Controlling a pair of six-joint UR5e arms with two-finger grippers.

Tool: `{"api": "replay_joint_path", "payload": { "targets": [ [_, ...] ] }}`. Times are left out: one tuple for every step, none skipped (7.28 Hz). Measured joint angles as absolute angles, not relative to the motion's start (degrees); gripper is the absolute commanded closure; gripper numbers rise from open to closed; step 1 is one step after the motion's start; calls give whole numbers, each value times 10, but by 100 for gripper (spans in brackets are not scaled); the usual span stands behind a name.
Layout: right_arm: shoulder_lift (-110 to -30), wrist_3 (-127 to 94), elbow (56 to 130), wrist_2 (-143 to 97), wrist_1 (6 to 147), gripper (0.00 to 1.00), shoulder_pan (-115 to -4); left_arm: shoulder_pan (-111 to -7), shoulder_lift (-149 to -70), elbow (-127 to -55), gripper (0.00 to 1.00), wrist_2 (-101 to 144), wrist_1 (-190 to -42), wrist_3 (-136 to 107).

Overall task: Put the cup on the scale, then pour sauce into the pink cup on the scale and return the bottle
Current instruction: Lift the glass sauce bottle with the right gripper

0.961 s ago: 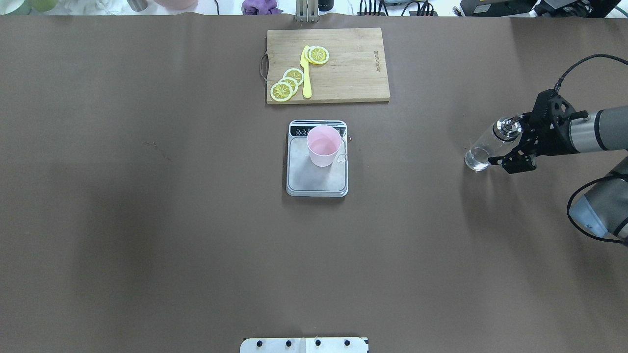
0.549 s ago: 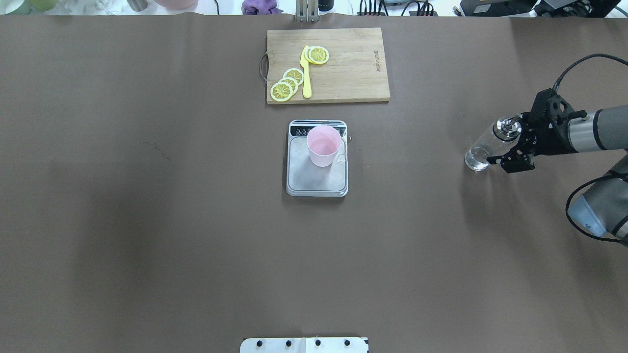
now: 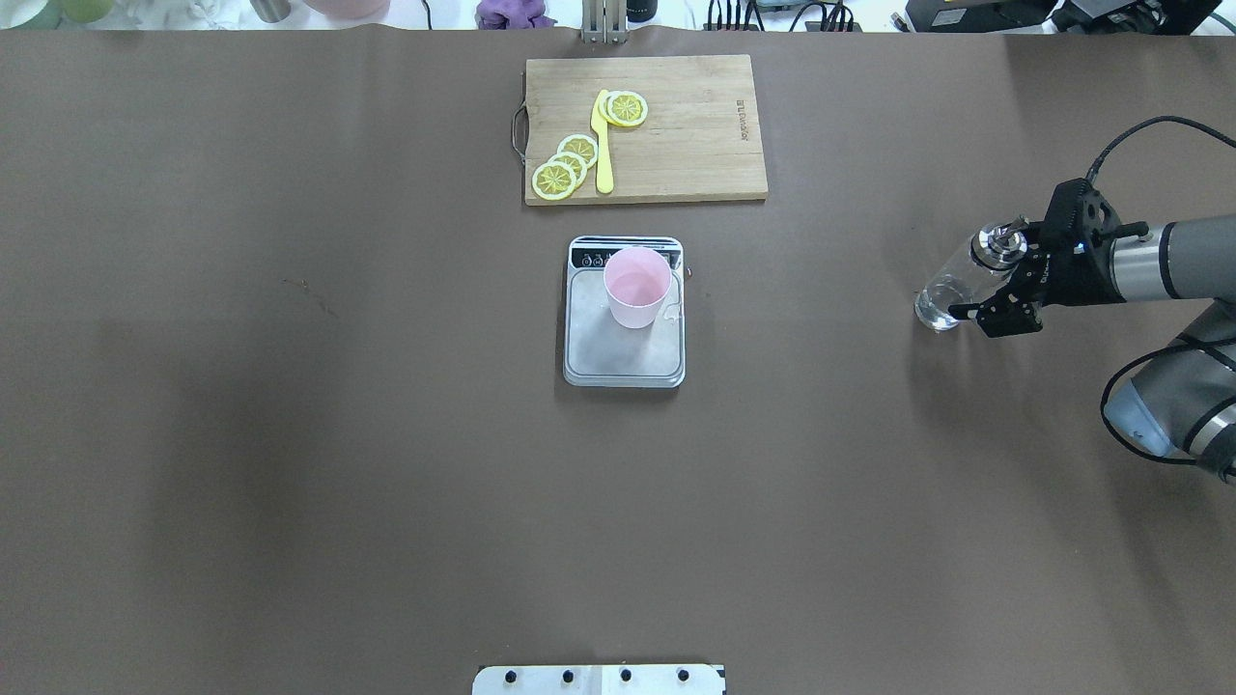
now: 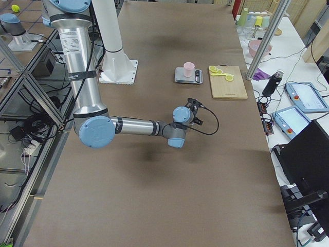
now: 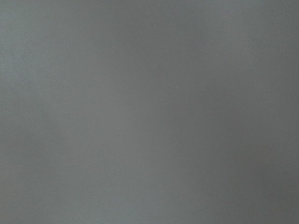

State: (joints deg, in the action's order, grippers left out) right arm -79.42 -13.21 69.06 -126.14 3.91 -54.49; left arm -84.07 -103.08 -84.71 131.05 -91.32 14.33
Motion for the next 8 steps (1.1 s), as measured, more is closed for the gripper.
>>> {"api": "replay_joint_path", "payload": {
  "targets": [
    [-791, -135, 684, -1262, 33, 0, -544, -841, -1031, -847, 2, 1310, -913, 143],
    [-789, -137, 682, -1262, 30, 0, -543, -840, -1031, -848, 2, 1310, -913, 143],
    [-789, -137, 682, -1262, 29, 1, -542, -840, -1031, -848, 2, 1310, -913, 143],
    [-789, -137, 683, -1263, 29, 6, -542, -840, -1031, -848, 2, 1310, -913, 143],
    [-789, -137, 684, -1263, 29, 14, -541, -840, -1032, -848, 2, 1310, -913, 143],
    [-789, -137, 685, -1264, 29, 26, -540, -840, -1032, -848, 2, 1310, -913, 143],
    [-789, -137, 686, -1264, 29, 50, -538, -840, -1032, -847, 2, 1310, -913, 143],
    [-789, -137, 687, -1264, 29, 78, -538, -840, -1032, -847, 2, 1310, -913, 143]
  ]
}}
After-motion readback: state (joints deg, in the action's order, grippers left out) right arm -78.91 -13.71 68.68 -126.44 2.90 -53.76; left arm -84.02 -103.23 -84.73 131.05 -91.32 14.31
